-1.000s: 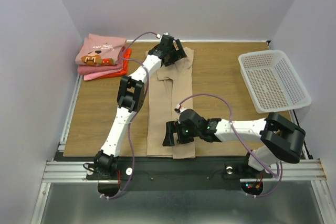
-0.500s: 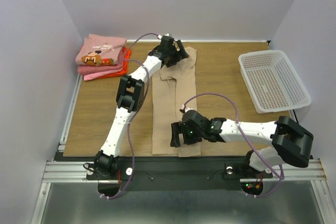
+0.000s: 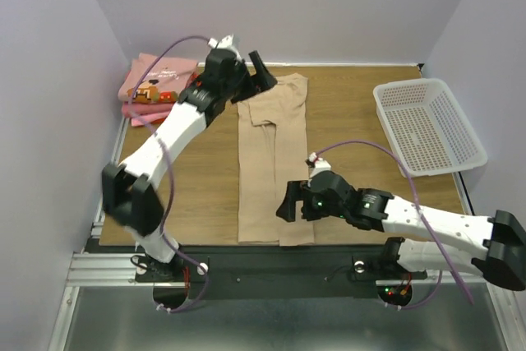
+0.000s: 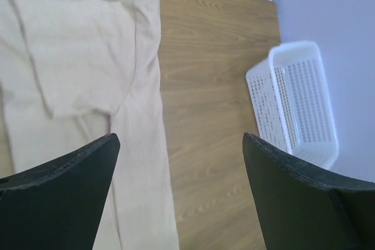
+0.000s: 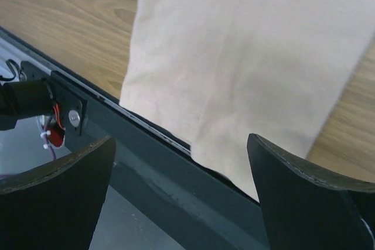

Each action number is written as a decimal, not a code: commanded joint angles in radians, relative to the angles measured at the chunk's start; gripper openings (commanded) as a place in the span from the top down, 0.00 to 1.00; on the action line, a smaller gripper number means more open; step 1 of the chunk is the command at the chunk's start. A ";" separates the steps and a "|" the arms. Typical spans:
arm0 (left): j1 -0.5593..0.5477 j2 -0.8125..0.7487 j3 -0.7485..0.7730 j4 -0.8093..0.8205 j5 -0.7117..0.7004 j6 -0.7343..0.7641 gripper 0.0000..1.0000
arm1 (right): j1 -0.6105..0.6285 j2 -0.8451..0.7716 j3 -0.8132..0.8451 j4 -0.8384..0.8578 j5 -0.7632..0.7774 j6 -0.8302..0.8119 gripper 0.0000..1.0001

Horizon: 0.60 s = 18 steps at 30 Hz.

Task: Fold and stack the t-shirts
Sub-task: Fold the tshirt

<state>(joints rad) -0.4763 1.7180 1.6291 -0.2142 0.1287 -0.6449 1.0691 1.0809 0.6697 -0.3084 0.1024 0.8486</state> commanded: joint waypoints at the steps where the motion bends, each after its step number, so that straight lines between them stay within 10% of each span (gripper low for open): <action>1: -0.047 -0.272 -0.469 0.090 -0.084 -0.028 0.01 | 0.008 -0.087 -0.093 -0.051 0.095 0.110 0.00; 6: -0.160 -0.554 -0.910 0.067 -0.178 -0.197 0.01 | 0.005 -0.133 -0.124 -0.057 0.086 0.128 0.00; 18: -0.309 -1.059 -1.285 -0.232 -0.073 -0.466 0.02 | 0.003 -0.042 -0.147 -0.072 -0.006 0.159 0.00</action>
<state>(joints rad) -0.7780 0.7525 0.3992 -0.3515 0.0082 -1.0199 1.0683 1.0252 0.5262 -0.3752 0.1299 0.9802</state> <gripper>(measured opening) 0.982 0.998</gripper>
